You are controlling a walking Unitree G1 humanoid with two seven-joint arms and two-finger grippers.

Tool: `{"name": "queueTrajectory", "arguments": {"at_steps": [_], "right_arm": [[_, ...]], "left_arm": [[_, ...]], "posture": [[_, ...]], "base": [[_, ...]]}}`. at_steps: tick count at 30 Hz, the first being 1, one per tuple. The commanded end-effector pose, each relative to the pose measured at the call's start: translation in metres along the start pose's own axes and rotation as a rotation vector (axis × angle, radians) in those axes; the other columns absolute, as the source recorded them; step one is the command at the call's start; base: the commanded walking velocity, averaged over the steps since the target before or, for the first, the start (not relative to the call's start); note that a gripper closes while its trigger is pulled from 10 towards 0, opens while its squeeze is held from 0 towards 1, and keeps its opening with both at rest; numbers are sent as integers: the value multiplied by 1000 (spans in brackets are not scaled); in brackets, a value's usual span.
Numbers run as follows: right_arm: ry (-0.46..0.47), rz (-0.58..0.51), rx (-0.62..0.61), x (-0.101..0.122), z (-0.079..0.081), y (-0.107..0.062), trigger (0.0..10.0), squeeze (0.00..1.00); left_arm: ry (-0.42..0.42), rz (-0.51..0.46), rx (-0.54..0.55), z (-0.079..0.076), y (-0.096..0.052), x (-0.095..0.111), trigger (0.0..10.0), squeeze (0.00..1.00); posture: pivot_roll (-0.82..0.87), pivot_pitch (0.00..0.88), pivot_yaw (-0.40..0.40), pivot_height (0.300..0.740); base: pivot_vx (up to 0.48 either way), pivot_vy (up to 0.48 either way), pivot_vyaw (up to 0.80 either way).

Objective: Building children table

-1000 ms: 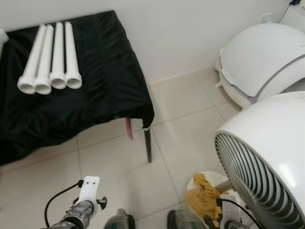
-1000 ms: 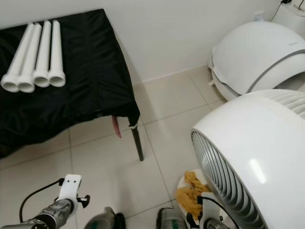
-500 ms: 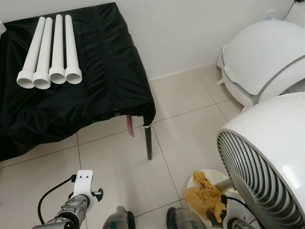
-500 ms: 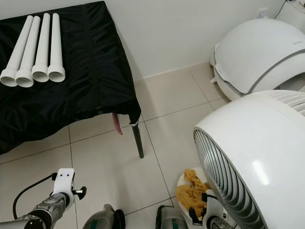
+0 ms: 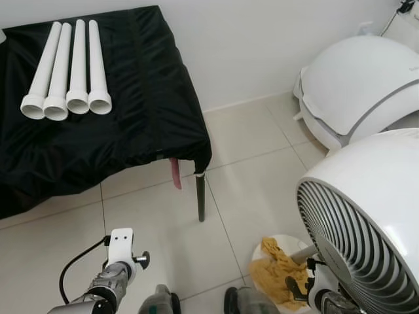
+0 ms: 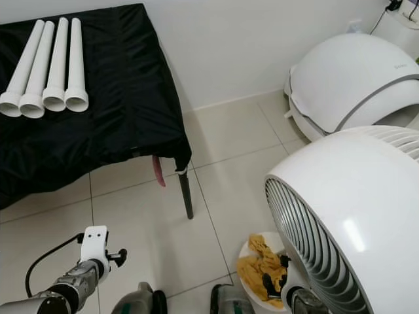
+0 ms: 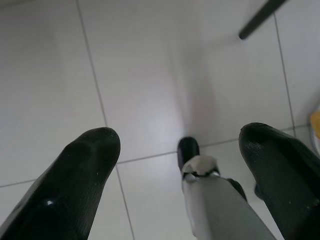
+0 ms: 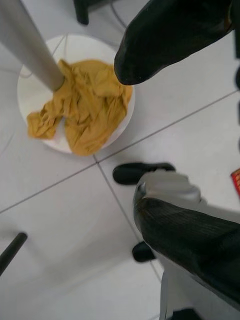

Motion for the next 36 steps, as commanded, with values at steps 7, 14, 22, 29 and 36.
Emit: {"name": "queueTrajectory", "arguments": {"at_steps": [7,14,22,29,36], "right_arm": [[49,6,-18,-7,1,-1,10000,0],[71,-35,-23,9,-1,2,10000,0],[65,-82,-3,23,3,4,10000,0],[69,-95,1,29,4,6,10000,0],[52,-118,1,38,6,7,10000,0]], "left_arm": [[-48,31,43,12,-2,-11,10000,0],[-69,-21,32,7,2,16,10000,0],[-74,-71,-52,-8,4,36,10000,0],[-59,-103,-78,-17,5,46,10000,0],[-127,-135,-70,-18,5,52,10000,0]], "posture": [[-84,0,73,740],[-76,12,61,740],[-56,53,63,740],[-31,81,54,740],[-29,77,53,740]], "base": [[0,0,0],[0,0,0],[0,0,0],[0,0,0],[0,0,0]]}}
Point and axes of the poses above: a point about 5 cm out from each wrist's last joint towards the gripper, its own y axis pointing out of the wrist towards the gripper, its own x axis along the axis of the wrist's last joint, z = x × y, the point moved 6 cm from there along y, pointing out of the wrist towards the gripper, and after that the axes turned 4 degrees about y, right-handed, at the moved point
